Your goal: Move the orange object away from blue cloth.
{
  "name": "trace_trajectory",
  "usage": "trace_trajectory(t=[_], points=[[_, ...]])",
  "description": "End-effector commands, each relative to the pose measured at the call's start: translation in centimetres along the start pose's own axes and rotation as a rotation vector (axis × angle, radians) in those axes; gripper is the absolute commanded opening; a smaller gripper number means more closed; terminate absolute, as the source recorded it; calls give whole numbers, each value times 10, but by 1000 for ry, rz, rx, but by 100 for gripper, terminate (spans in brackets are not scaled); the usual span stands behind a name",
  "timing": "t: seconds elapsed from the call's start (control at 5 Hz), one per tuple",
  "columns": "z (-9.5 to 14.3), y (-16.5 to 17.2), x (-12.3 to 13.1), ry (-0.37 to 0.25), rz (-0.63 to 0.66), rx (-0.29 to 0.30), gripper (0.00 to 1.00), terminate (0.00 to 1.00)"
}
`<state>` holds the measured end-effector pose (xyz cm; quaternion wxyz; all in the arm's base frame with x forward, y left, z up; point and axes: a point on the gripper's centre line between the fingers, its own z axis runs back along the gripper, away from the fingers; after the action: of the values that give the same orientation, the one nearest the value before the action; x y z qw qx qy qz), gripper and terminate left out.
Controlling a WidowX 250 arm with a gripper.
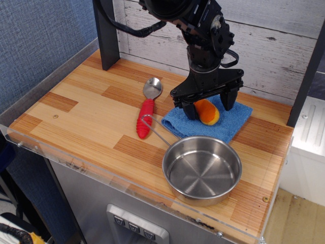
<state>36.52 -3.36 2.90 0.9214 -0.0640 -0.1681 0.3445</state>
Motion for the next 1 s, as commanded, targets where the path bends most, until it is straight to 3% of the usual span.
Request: trace_trajectory(t=[0.0, 0.4, 0.8], points=[[11, -2, 6, -32, -38, -29, 0, 0], [19, -7, 10, -51, -75, -54, 0, 0], [40, -28, 18, -65, -204, -123, 0, 0]])
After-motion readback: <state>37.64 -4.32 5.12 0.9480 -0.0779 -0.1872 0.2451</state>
